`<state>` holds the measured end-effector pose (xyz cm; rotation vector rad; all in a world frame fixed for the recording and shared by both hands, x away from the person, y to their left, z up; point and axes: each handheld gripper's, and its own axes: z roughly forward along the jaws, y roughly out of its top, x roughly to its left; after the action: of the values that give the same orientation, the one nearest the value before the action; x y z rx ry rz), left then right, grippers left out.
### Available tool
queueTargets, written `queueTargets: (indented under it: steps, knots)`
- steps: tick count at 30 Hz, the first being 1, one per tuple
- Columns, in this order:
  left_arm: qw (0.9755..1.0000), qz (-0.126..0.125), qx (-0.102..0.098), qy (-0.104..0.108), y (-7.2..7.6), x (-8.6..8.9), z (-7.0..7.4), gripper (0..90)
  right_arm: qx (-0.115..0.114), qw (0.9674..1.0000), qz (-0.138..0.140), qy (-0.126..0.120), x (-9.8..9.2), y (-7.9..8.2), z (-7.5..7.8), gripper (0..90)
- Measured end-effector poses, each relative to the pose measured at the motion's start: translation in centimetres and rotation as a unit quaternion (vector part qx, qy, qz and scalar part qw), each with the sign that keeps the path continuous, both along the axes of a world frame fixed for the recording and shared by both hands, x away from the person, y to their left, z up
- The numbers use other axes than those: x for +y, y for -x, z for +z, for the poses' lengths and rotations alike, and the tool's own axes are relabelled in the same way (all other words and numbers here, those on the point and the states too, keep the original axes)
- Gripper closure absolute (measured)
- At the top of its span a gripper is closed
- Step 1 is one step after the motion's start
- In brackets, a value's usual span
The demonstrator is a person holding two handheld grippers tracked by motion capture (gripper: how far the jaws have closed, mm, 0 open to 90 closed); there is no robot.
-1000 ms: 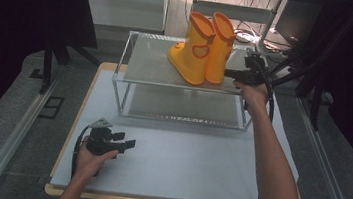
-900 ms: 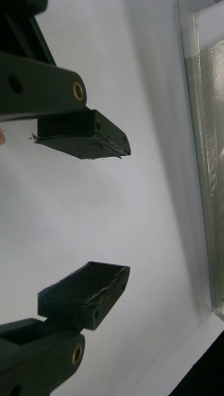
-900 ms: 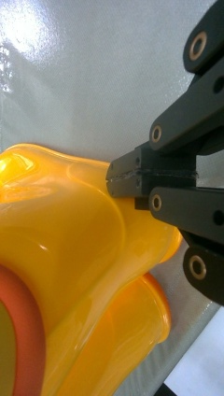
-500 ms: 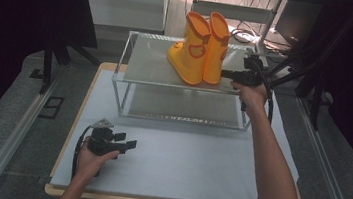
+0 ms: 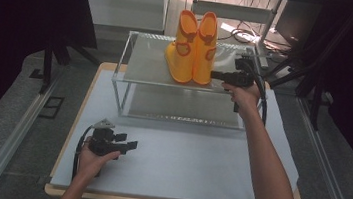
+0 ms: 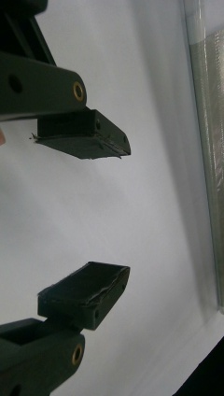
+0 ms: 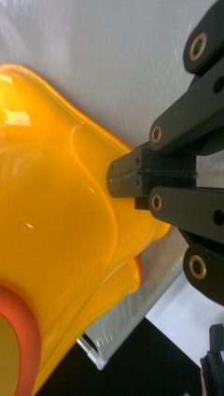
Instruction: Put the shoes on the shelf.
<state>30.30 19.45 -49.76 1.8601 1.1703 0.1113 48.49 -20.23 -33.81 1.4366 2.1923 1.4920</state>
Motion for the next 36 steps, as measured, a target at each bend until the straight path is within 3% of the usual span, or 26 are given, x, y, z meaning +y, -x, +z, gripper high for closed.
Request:
queueTargets:
  steps: [10, 17, 27, 36]
  knots:
    - [1.0000, -0.002, 0.003, -0.001, 0.0, -0.2, -0.1, 36.6, 0.001, 0.9999, 0.004, -0.009, 0.3, 0.1, -0.1, 89.8]
    - [1.0000, -0.002, 0.001, -0.001, 0.0, -0.1, 0.0, 36.6, 0.000, 0.9996, 0.023, -0.017, 1.5, 0.1, -0.3, 89.8]
    - [1.0000, -0.001, 0.000, 0.000, 0.0, 0.0, 0.0, 36.5, -0.007, 0.9998, 0.017, -0.012, 0.9, 0.3, -0.4, 89.5]
    - [1.0000, -0.003, 0.003, -0.002, 0.0, -0.1, -0.1, 36.5, -0.017, 0.9997, 0.010, -0.013, -0.3, 0.9, -0.4, 80.7]
